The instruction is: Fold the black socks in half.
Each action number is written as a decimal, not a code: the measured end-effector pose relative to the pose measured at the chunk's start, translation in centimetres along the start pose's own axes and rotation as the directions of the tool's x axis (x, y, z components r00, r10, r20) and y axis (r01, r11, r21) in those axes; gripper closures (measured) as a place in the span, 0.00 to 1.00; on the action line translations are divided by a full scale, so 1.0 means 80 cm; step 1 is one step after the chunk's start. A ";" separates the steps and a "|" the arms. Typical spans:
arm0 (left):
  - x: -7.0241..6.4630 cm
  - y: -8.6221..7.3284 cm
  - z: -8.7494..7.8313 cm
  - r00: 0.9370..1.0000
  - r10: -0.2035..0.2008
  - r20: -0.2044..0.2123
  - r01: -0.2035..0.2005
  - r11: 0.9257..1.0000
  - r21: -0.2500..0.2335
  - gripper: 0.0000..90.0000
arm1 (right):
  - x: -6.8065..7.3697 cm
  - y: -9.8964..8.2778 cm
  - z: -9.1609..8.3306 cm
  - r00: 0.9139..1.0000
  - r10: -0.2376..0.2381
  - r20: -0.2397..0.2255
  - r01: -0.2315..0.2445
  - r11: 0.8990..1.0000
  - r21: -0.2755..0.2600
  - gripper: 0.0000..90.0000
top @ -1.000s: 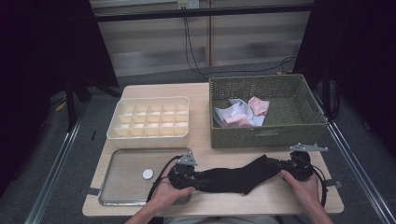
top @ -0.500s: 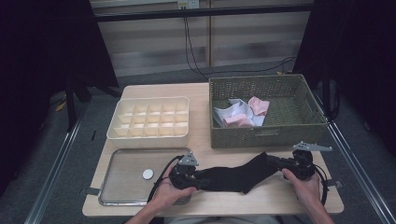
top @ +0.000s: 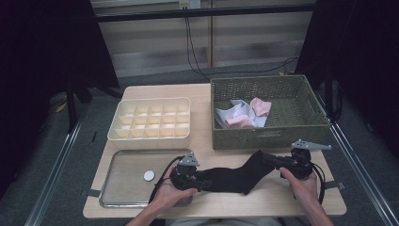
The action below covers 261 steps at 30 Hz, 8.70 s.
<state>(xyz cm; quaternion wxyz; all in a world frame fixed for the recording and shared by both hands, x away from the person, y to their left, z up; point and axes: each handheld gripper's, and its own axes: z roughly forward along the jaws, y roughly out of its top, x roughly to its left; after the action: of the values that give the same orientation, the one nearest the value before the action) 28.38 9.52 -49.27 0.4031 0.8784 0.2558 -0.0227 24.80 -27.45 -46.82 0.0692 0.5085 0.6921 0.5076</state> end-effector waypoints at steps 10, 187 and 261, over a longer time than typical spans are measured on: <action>0.010 0.003 -0.031 0.999 -0.006 0.040 0.009 0.997 -0.075 0.84 | 0.001 0.002 -0.001 1.000 -0.008 0.002 0.008 1.000 -0.002 0.90; -0.016 0.033 0.050 0.998 0.049 0.028 -0.049 0.999 -0.011 0.90 | 0.047 -0.043 0.079 0.995 -0.086 -0.042 0.093 0.976 0.195 0.66; -0.007 0.010 -0.005 0.999 -0.024 0.024 0.025 0.998 -0.055 0.58 | 0.053 -0.013 0.054 0.992 -0.044 -0.121 0.050 0.998 0.047 0.91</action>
<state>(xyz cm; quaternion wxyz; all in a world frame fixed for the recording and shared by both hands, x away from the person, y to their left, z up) 28.15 9.15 -48.31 0.4300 0.8634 0.2622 -0.0307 24.80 -21.40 -47.91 0.0268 0.4623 0.7192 0.5180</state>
